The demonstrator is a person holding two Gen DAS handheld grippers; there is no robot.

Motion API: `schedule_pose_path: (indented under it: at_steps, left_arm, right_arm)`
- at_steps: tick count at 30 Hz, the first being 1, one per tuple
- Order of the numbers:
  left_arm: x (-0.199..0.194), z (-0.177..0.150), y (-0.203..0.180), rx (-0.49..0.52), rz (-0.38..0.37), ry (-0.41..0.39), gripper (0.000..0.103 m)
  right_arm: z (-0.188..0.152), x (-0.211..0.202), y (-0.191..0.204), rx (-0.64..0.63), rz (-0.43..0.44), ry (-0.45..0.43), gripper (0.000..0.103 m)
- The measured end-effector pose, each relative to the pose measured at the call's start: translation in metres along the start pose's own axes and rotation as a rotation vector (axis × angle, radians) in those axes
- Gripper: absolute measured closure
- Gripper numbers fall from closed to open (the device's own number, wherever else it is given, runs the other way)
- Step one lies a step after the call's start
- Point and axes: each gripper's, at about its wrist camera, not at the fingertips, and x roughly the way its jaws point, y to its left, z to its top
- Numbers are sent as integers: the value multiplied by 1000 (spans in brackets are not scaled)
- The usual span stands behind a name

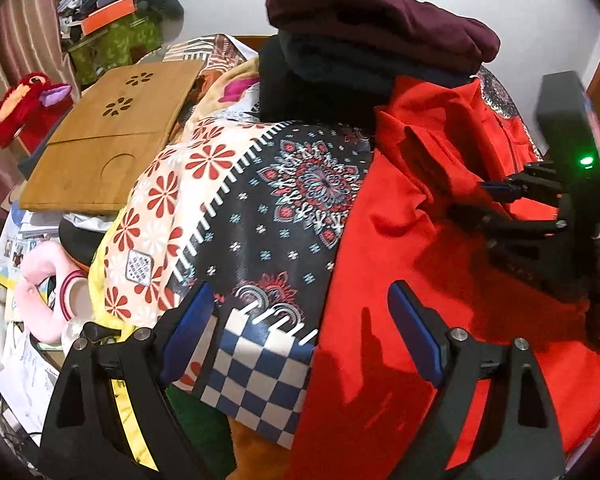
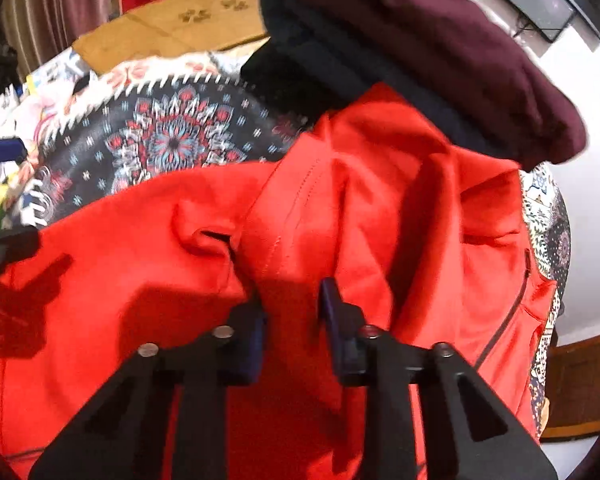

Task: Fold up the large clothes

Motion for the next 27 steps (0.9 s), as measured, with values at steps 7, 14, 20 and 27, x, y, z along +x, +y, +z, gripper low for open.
schedule_pose_path:
  at_steps: [7,14,20,27]
  left_arm:
    - [5,13,-22,51,-17,13,14]
    - [31,35,-65,148,-32,68,14]
    - [66,51,-100,237,34,89,14]
    - [91,61,-127,323,137,29,41]
  right_arm:
    - [-13,-51,-38,101,42,-138,93]
    - [-42,-120,-122,337,23,-310,93]
    - [-51,-153,-180,539,-62,-451,93]
    - [-74,-156,-231,695,-121,-472,93]
